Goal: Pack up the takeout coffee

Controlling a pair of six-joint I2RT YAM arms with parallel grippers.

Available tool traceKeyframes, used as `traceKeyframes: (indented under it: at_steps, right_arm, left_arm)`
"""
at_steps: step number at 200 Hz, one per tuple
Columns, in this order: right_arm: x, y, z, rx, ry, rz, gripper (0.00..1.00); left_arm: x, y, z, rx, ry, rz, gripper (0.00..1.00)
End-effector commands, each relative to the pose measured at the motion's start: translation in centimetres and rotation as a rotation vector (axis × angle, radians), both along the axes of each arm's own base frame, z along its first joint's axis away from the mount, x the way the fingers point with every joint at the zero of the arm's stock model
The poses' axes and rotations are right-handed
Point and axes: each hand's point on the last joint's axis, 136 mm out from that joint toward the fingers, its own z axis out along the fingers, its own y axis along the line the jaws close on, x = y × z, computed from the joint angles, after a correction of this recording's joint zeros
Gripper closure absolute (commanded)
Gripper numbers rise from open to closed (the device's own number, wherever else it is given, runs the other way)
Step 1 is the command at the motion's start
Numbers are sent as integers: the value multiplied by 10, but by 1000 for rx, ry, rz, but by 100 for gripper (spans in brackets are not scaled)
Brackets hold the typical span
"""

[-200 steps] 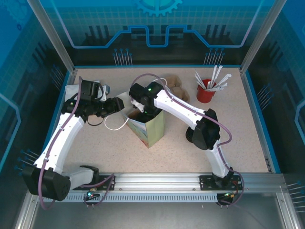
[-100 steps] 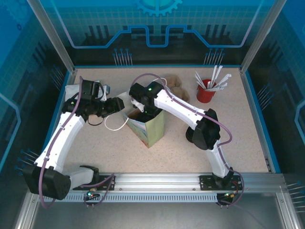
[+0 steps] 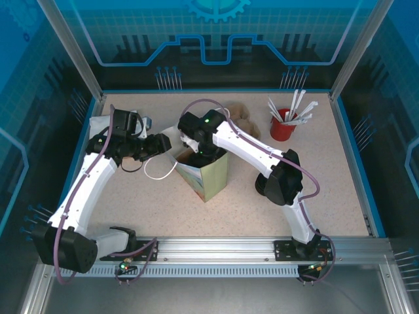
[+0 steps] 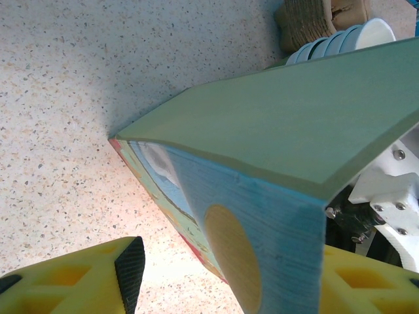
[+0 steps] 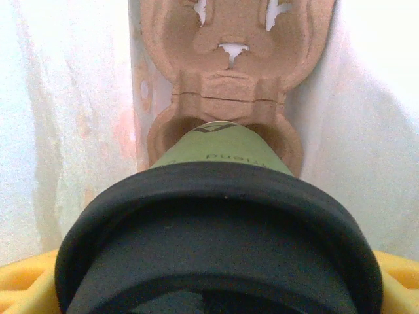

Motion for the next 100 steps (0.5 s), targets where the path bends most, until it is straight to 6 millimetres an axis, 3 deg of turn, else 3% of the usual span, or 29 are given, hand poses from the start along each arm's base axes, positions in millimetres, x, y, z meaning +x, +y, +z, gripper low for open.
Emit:
traceKeyframes:
  at_steps: [1,100]
  right_arm:
    - [-4,-13,-10,-49,42,-4,22]
    - [-1,-11,-41,-52,57,-6,22]
  left_arm:
    - [-4,4,-5,36,26,0,39]
    - [-4,3,-4,32,26,-2,39]
